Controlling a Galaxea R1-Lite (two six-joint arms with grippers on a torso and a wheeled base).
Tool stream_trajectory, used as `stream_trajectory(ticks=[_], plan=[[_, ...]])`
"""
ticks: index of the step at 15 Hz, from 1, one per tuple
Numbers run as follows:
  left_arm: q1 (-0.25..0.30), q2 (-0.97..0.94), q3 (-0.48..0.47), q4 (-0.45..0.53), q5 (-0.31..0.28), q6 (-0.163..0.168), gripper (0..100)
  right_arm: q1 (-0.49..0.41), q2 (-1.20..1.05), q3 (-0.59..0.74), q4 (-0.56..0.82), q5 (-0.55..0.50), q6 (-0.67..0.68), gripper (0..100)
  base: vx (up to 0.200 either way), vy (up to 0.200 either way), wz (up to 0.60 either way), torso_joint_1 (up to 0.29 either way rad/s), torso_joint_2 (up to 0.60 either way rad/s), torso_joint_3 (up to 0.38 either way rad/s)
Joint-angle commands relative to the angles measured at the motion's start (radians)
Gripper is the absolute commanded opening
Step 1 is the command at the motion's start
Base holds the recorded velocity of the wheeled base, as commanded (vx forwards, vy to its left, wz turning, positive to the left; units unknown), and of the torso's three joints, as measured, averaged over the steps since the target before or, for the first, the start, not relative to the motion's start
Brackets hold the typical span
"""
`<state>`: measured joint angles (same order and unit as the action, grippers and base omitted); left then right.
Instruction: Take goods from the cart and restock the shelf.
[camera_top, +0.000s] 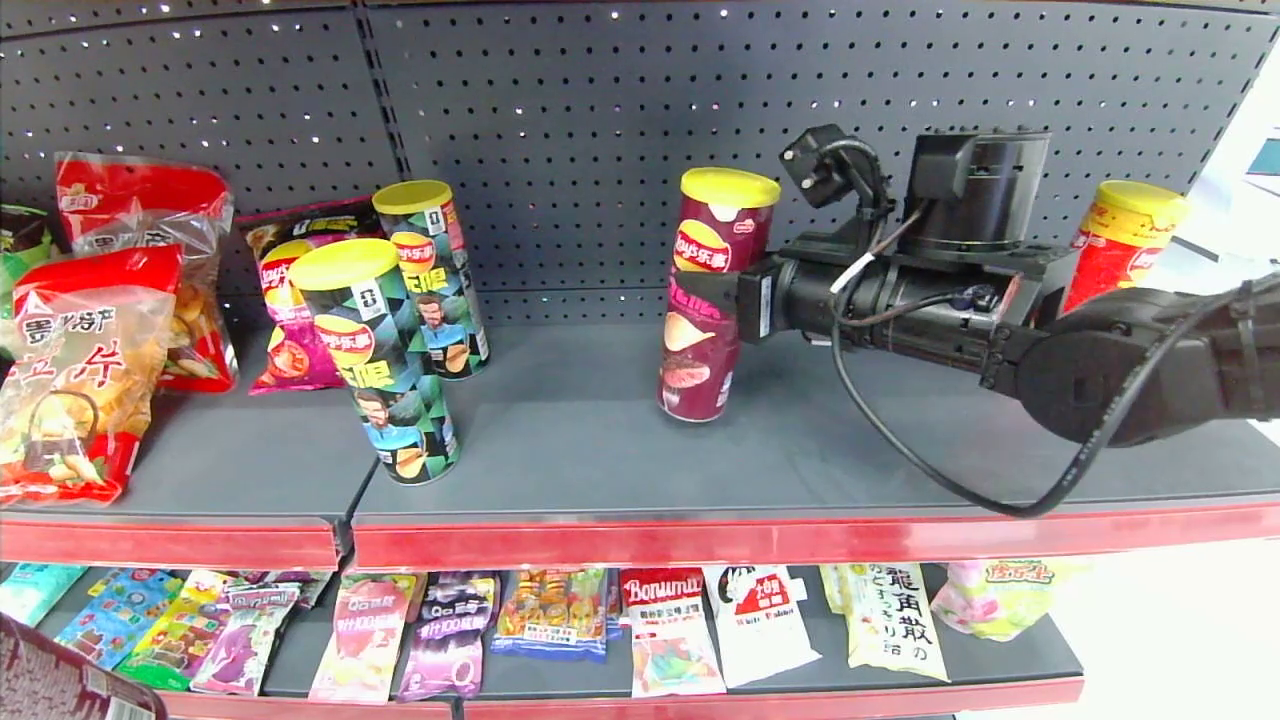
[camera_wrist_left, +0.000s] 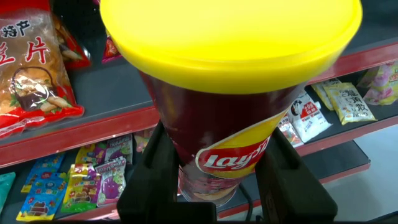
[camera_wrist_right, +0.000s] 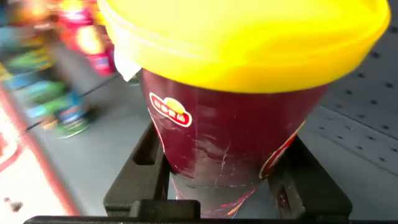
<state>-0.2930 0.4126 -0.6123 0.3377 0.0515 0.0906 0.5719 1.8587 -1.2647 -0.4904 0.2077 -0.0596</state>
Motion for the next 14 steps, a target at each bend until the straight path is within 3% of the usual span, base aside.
stream_trajectory(ticks=[1, 8, 14], plan=[[0.000, 0.002, 0.000, 0.000, 0.001, 0.000, 0, 0.006, -0.065, 0.057, 0.000, 0.081, -0.002, 0, 0.000, 0.000, 0.00, 0.000, 0.00, 0.000], [0.000, 0.003, -0.001, 0.000, 0.002, 0.001, 0, -0.007, -0.018, 0.093, 0.001, 0.257, -0.194, 0, 0.000, 0.000, 0.00, 0.000, 0.00, 0.000], [0.000, 0.005, -0.003, 0.000, 0.002, 0.001, 0, 0.023, -0.039, 0.099, 0.089, 0.357, -0.240, 0, 0.000, 0.000, 0.00, 0.000, 0.00, 0.000]])
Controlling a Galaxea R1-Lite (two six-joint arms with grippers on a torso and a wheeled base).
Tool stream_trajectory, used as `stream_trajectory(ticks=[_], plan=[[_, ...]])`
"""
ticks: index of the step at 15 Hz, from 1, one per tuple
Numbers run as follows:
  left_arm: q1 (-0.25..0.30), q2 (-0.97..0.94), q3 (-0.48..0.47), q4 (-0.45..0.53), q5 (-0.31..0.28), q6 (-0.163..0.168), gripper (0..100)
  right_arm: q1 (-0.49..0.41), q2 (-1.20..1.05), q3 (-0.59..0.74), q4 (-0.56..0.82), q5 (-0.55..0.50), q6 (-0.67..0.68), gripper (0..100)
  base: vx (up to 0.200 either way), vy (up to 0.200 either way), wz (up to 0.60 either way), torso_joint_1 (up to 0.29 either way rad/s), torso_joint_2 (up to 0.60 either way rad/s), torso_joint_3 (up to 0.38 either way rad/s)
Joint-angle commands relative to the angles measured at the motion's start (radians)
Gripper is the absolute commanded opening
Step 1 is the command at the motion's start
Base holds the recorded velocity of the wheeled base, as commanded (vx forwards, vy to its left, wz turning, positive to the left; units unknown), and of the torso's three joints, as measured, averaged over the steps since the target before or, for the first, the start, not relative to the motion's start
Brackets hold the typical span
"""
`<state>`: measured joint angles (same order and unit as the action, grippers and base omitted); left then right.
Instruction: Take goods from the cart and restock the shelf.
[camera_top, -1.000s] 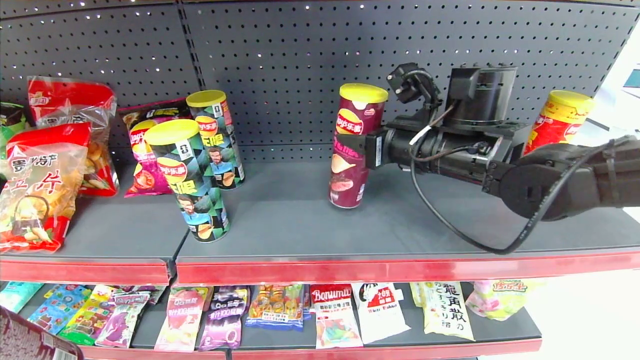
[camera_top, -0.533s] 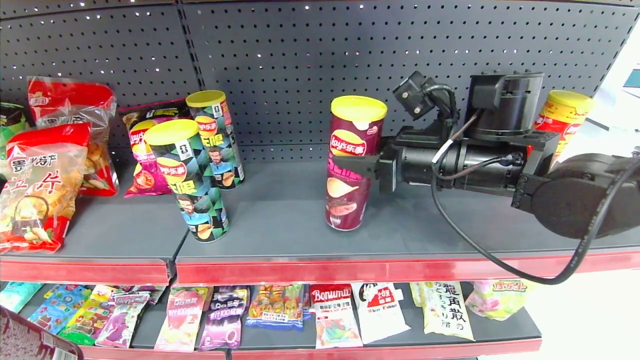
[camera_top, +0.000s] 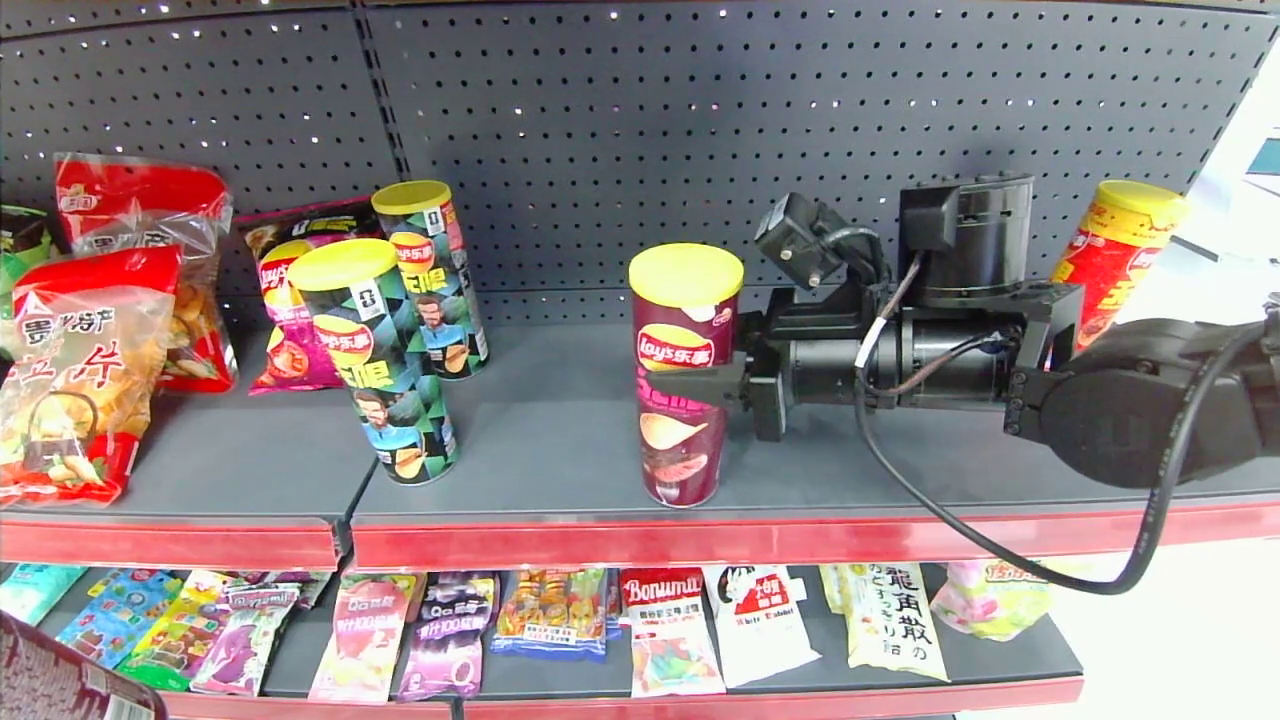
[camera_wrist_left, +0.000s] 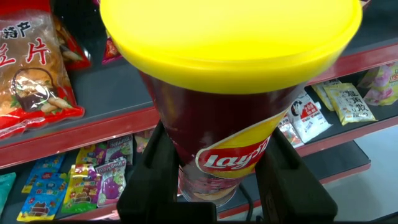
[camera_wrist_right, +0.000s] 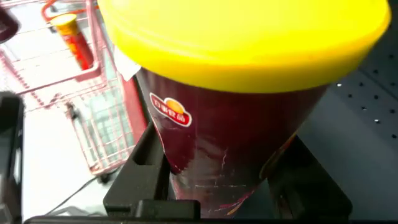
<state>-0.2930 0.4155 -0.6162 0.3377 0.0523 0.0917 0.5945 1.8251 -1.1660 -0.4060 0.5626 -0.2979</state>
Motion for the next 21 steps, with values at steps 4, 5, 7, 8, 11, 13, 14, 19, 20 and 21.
stream_trajectory(ticks=[4, 5, 7, 8, 11, 13, 14, 19, 20, 21], plan=[[-0.002, 0.014, 0.003, 0.000, -0.002, 0.000, 0, -0.021, 0.003, 0.008, 0.009, 0.023, -0.026, 0, 0.000, 0.000, 0.00, 0.000, 0.00, 0.000], [-0.002, 0.014, 0.003, 0.000, -0.002, 0.000, 0, -0.022, 0.003, 0.011, 0.009, 0.023, -0.026, 0, 0.000, 0.000, 0.00, 0.000, 0.00, 0.000], [-0.002, 0.016, 0.004, 0.000, -0.003, 0.000, 0, -0.022, 0.003, 0.028, 0.007, 0.043, -0.026, 0, 0.000, 0.000, 0.00, 0.000, 0.00, 0.000], [-0.002, 0.016, 0.004, 0.000, -0.003, 0.000, 0, -0.021, 0.003, 0.029, 0.007, 0.048, -0.026, 0, 0.000, 0.000, 0.00, 0.000, 0.00, 0.000], [-0.002, 0.025, 0.006, 0.000, -0.005, 0.000, 0, -0.022, 0.016, 0.029, 0.006, 0.068, -0.024, 0, 0.000, 0.000, 0.00, 0.000, 0.00, 0.000], [-0.002, 0.025, 0.006, 0.000, -0.005, 0.000, 0, -0.022, 0.019, 0.022, 0.006, 0.068, -0.023, 0, 0.000, 0.000, 0.00, 0.000, 0.00, 0.000], [-0.002, 0.025, 0.006, 0.000, -0.005, 0.000, 0, -0.022, 0.020, 0.020, 0.006, 0.068, -0.023, 0, 0.000, 0.000, 0.00, 0.000, 0.00, 0.000], [-0.002, 0.025, 0.010, 0.000, -0.005, 0.000, 0, -0.022, 0.036, 0.023, 0.004, 0.068, -0.017, 0, 0.000, 0.000, 0.00, 0.000, 0.00, 0.000], [-0.003, 0.025, 0.009, 0.000, -0.005, 0.000, 0, -0.022, 0.037, 0.023, 0.004, 0.068, -0.017, 0, 0.000, 0.000, 0.00, 0.000, 0.00, 0.000], [-0.003, 0.023, 0.009, 0.000, -0.005, 0.000, 0, -0.022, 0.039, 0.022, 0.004, 0.068, -0.017, 0, 0.000, 0.000, 0.00, 0.000, 0.00, 0.000]])
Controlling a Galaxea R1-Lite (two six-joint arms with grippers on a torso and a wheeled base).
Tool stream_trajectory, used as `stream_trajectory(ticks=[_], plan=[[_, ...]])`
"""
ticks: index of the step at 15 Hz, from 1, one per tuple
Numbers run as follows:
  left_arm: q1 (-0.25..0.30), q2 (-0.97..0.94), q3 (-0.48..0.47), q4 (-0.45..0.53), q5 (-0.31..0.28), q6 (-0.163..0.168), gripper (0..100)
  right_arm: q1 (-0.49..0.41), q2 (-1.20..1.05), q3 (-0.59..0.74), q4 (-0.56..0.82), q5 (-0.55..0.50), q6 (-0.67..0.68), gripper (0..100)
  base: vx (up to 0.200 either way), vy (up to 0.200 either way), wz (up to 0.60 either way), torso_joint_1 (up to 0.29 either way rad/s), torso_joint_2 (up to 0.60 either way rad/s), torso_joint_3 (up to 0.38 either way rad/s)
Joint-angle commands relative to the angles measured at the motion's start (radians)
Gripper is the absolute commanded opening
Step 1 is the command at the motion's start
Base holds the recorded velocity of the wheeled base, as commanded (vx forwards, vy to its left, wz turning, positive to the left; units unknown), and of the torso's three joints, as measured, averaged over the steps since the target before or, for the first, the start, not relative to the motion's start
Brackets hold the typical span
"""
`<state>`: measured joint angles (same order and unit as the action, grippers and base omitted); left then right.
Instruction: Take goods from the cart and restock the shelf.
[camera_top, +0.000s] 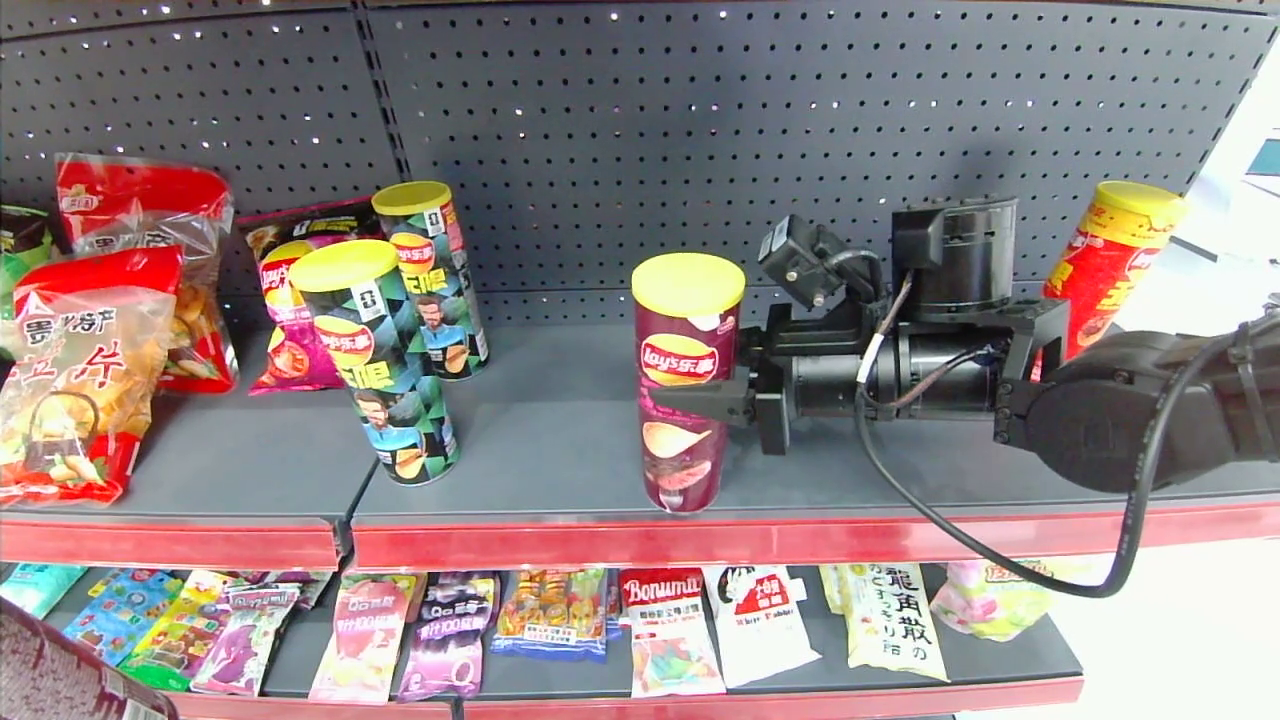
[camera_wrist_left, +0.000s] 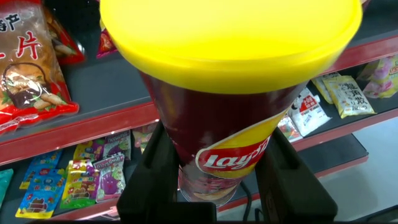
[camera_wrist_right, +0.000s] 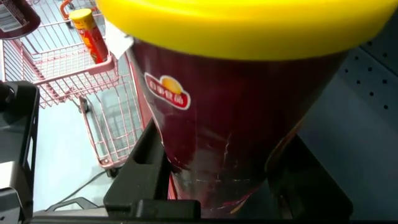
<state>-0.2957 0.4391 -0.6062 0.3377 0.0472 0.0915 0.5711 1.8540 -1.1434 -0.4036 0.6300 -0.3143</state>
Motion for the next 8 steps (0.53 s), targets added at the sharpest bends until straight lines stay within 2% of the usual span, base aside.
stream_trajectory(ticks=[1, 2, 8], plan=[[0.001, 0.000, -0.001, 0.000, 0.000, 0.001, 0, 0.000, 0.010, -0.001, 0.000, 0.000, 0.000, 0, 0.000, 0.000, 0.00, 0.000, 0.00, 0.000], [0.001, -0.002, -0.001, 0.000, 0.000, 0.001, 0, -0.005, 0.010, -0.002, -0.001, 0.000, -0.002, 100, 0.000, 0.000, 0.00, 0.000, 0.00, 0.000], [0.000, 0.001, -0.010, 0.000, 0.000, 0.001, 0, -0.022, -0.026, 0.014, -0.003, -0.009, 0.021, 100, 0.000, 0.000, 0.00, 0.000, 0.00, 0.000]])
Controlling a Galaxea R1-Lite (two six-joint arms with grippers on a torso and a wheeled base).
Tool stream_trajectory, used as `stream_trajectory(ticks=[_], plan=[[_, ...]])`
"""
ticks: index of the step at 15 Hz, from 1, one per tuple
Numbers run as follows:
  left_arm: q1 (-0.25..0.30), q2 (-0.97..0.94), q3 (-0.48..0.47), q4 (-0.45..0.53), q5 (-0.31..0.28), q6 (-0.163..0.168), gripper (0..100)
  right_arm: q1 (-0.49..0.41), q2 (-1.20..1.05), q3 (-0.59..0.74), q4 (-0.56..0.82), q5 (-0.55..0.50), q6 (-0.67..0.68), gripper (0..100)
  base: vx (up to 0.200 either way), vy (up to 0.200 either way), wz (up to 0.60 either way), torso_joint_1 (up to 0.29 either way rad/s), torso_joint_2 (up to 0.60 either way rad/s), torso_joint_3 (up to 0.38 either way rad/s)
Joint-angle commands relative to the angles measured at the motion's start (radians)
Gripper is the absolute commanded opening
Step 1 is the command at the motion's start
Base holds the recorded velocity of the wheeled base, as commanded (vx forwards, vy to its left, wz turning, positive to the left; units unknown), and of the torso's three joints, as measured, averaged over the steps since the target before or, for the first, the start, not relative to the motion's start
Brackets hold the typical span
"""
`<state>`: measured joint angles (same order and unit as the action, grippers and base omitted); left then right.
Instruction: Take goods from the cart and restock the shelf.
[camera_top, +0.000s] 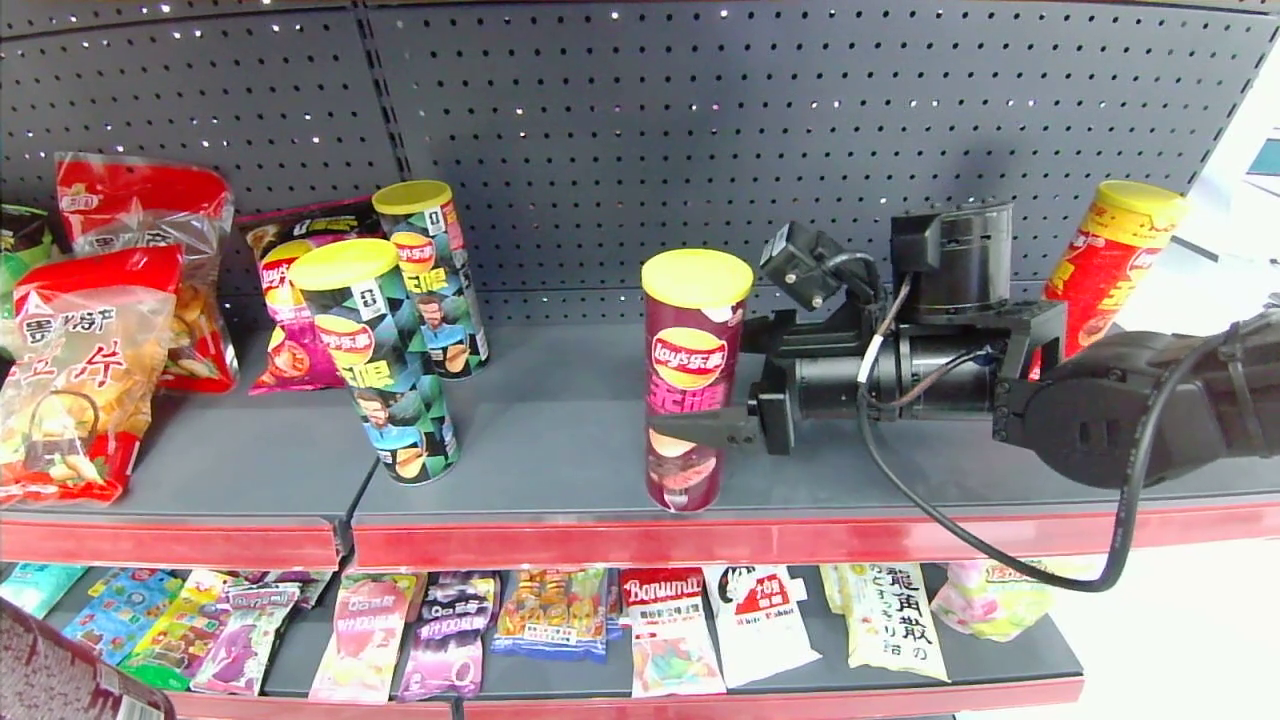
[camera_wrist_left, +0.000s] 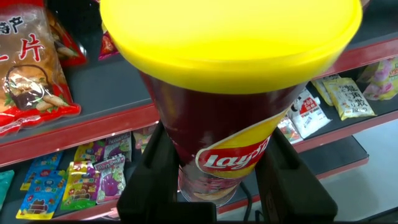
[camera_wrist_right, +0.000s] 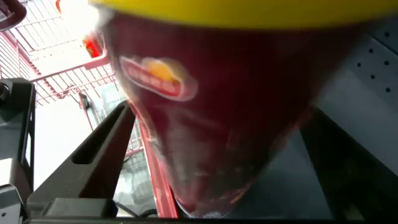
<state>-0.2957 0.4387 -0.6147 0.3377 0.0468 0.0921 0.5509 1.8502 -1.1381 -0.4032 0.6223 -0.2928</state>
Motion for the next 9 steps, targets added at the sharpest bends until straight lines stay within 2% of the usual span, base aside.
stream_trajectory(ticks=[1, 7, 9], plan=[[0.000, 0.002, -0.007, 0.000, 0.001, 0.000, 0, -0.002, -0.031, 0.018, -0.005, -0.001, 0.004, 100, 0.000, 0.000, 0.00, 0.000, 0.00, 0.000], [-0.002, 0.005, -0.011, 0.000, -0.005, 0.000, 0, -0.008, -0.240, 0.228, -0.005, -0.066, 0.047, 100, 0.000, 0.000, 0.00, 0.000, 0.00, 0.000], [-0.002, 0.032, -0.028, -0.002, -0.022, 0.000, 0, -0.008, -0.375, 0.366, -0.003, -0.104, 0.046, 100, 0.000, 0.000, 0.00, 0.000, 0.00, 0.000]])
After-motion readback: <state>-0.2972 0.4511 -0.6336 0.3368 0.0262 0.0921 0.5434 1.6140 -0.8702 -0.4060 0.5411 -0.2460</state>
